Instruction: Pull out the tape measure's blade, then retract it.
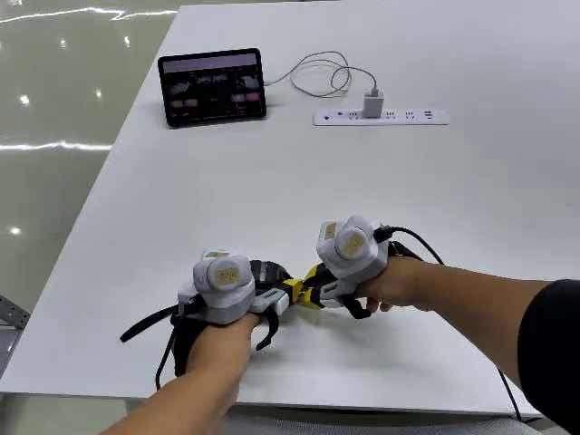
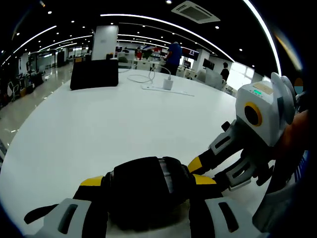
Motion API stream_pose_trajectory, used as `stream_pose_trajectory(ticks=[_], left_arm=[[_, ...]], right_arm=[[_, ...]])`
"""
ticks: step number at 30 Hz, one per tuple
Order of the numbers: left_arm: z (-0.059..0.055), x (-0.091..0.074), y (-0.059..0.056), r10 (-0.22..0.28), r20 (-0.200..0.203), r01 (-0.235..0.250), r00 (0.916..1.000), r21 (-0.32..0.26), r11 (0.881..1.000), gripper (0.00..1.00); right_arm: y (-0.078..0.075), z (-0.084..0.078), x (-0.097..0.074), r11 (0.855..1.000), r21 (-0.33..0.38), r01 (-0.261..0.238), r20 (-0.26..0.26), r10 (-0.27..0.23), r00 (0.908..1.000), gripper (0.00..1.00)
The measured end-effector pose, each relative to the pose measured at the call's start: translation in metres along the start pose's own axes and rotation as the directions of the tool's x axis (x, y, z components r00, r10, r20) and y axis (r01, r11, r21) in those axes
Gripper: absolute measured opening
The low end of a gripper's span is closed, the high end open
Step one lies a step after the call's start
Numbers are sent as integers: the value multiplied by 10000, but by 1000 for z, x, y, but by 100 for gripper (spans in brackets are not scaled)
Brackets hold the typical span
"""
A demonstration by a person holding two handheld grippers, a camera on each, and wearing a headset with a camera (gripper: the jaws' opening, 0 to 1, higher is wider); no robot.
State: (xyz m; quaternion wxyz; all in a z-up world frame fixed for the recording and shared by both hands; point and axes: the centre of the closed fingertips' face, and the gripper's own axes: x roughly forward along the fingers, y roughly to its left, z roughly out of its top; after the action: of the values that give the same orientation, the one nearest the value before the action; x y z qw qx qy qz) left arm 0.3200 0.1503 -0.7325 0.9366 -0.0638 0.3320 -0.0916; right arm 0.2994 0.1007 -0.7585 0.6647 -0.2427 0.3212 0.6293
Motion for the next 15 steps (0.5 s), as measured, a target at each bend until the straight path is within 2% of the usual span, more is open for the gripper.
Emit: stream_pose_trajectory(ticks=[4, 6, 15], left_arm=[[0, 0, 0, -9, -8, 9, 10000, 6, 10000, 63], [0, 0, 0, -14, -18, 15, 10000, 27, 10000, 63], [0, 0, 0, -6, -7, 6, 10000, 12, 10000, 63]], right_arm=[[1, 2, 2, 10000, 38, -27, 41, 27, 10000, 11], [2, 3, 3, 9998, -185, -61, 9, 61, 10000, 12], [1, 2, 3, 10000, -4, -84, 98, 84, 9999, 12]])
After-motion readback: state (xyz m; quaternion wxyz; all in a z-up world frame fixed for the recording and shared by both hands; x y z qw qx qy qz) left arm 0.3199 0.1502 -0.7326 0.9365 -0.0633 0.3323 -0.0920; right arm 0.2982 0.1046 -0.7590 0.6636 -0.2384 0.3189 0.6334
